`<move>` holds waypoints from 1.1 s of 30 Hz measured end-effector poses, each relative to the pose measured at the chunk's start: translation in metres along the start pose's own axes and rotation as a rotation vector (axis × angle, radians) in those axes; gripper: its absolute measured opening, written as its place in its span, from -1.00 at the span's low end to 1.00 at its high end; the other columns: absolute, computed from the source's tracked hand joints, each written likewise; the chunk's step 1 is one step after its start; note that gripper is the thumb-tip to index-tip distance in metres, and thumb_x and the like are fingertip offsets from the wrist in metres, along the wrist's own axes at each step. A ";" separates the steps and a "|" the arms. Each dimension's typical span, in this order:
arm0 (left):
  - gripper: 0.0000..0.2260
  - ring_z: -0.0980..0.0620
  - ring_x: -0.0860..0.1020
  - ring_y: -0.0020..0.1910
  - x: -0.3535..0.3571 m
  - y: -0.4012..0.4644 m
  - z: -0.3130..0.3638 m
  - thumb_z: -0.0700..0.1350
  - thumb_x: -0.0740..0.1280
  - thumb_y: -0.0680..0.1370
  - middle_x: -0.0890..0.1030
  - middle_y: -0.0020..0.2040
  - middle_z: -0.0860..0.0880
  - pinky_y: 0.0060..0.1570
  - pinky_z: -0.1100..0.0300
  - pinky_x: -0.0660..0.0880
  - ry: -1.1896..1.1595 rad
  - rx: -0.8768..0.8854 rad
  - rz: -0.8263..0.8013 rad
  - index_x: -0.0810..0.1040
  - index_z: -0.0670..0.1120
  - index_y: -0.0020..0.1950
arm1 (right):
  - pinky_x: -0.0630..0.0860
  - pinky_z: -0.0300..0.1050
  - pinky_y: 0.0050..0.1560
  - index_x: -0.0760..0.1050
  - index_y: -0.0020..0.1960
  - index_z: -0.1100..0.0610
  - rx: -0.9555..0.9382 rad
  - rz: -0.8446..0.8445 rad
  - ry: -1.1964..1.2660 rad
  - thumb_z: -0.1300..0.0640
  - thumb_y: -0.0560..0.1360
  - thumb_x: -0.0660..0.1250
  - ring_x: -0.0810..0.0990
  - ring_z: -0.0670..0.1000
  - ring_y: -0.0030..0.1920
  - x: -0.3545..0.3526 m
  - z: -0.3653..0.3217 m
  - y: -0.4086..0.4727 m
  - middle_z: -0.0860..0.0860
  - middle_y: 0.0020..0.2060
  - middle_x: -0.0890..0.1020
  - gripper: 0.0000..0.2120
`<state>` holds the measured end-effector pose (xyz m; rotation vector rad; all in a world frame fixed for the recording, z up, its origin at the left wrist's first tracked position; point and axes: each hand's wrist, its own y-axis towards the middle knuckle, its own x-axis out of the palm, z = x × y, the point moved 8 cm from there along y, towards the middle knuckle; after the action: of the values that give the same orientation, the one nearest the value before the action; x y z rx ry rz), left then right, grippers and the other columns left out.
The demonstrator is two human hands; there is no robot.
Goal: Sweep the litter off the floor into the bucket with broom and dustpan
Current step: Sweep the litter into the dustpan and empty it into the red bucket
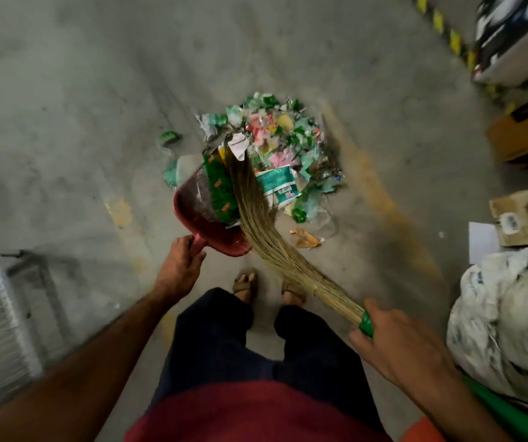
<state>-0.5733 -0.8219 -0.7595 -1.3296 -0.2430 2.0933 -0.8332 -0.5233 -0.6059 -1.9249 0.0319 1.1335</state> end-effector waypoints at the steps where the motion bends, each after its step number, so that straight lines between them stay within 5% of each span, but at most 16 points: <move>1: -0.72 -0.01 0.53 -0.02 -0.009 -0.006 0.003 0.07 0.26 0.58 0.48 0.11 0.00 -0.01 -0.05 0.54 0.006 0.010 0.013 0.38 0.04 0.26 | 0.49 -0.09 -0.21 0.27 -0.03 -0.11 -0.002 0.026 0.001 -0.20 0.50 0.17 0.59 0.02 -0.19 -0.004 -0.003 -0.012 -0.09 -0.30 0.47 -0.80; 5: -0.75 -0.04 0.53 0.01 -0.038 -0.025 0.018 0.00 0.30 0.58 0.49 0.10 -0.02 -0.02 -0.03 0.51 -0.025 0.104 0.051 0.40 0.01 0.22 | 0.59 -0.02 -0.18 0.32 0.03 -0.08 0.043 0.099 0.006 -0.22 0.43 0.16 0.61 0.04 -0.23 -0.009 -0.014 -0.057 -0.05 -0.25 0.56 -0.72; 15: -0.72 -0.03 0.53 0.02 -0.074 -0.060 -0.007 0.04 0.30 0.57 0.49 0.11 0.01 -0.01 -0.05 0.51 -0.011 0.276 -0.050 0.40 0.04 0.25 | 0.50 -0.09 0.00 0.25 0.31 -0.10 0.263 0.091 0.045 -0.20 0.50 0.17 0.62 0.03 0.08 0.052 -0.097 -0.165 -0.04 -0.02 0.57 -0.57; 21: -0.73 0.01 0.51 0.01 -0.077 -0.092 0.005 0.02 0.30 0.58 0.48 0.09 0.05 -0.06 0.04 0.46 0.018 0.398 -0.101 0.41 0.00 0.26 | 0.49 -0.10 0.00 0.29 0.20 -0.11 0.396 0.235 0.101 -0.29 0.40 0.13 0.56 0.01 0.12 0.093 -0.117 -0.230 -0.06 0.04 0.53 -0.56; 25: -0.74 0.01 0.51 0.00 -0.062 -0.112 0.040 0.00 0.33 0.57 0.51 0.06 0.02 -0.09 0.05 0.44 0.021 0.542 -0.147 0.43 -0.01 0.23 | 0.44 -0.17 -0.13 0.29 0.14 -0.15 0.554 0.307 0.249 -0.29 0.42 0.18 0.59 -0.06 0.03 0.125 -0.108 -0.284 -0.11 -0.02 0.47 -0.63; 29: -0.75 0.03 0.51 -0.02 -0.026 -0.145 0.088 -0.03 0.34 0.57 0.52 0.04 0.04 -0.10 0.07 0.43 0.022 0.665 -0.245 0.42 0.00 0.22 | 0.33 -0.22 -0.13 0.26 0.32 -0.24 0.671 0.368 0.317 -0.34 0.46 0.15 0.60 -0.12 0.08 0.151 -0.092 -0.335 -0.13 0.11 0.57 -0.53; 33: -0.77 0.02 0.56 -0.03 0.027 -0.186 0.138 0.01 0.32 0.56 0.56 0.01 0.03 -0.09 0.00 0.50 0.060 0.800 -0.352 0.43 0.02 0.19 | 0.53 -0.05 0.02 0.44 0.29 -0.20 0.848 0.386 0.373 -0.35 0.37 0.17 0.64 0.02 0.10 0.189 -0.070 -0.385 -0.10 0.09 0.65 -0.46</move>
<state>-0.6228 -0.6359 -0.6274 -0.7842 0.3387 1.5792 -0.5131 -0.2625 -0.4702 -1.3377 0.9642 0.7777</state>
